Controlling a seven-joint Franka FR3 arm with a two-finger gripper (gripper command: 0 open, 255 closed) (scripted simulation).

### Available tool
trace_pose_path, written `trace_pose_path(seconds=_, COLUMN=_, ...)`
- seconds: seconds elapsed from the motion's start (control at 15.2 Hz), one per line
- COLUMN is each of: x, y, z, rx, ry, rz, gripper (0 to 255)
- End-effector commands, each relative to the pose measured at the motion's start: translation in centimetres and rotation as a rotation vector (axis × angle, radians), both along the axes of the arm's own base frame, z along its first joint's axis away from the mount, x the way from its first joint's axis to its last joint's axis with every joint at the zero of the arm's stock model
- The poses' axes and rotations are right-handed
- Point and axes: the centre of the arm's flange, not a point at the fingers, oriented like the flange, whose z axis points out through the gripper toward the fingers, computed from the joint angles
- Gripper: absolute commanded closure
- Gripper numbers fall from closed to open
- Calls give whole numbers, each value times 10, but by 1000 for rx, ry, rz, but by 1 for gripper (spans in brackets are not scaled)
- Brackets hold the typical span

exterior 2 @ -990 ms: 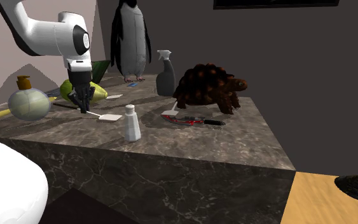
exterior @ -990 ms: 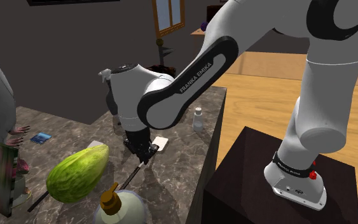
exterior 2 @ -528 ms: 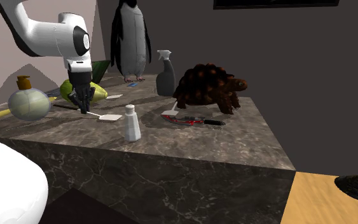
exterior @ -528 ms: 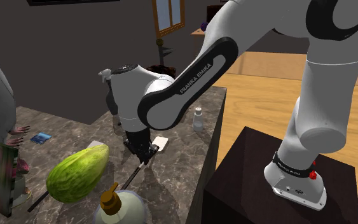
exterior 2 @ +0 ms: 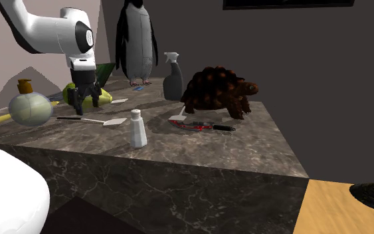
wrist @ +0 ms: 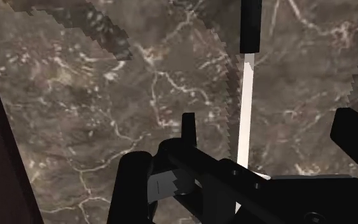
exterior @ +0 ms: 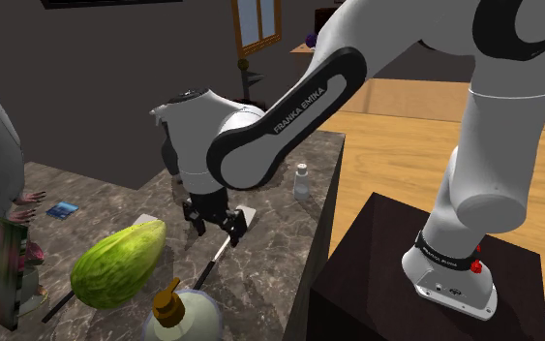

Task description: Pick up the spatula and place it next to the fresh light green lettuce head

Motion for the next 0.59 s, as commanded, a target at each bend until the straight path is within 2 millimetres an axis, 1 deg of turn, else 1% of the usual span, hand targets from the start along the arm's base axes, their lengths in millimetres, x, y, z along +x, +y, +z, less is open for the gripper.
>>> trace_pose_path(seconds=0.0, x=0, y=-1, z=24, rx=0, ry=1, rz=0, gripper=0)
trace_pose_path(seconds=0.07, x=0, y=-2, z=34, rx=0, ry=1, rz=0, gripper=0)
trace_pose_path(seconds=0.53, x=0, y=-2, z=34, rx=0, ry=1, rz=0, gripper=0)
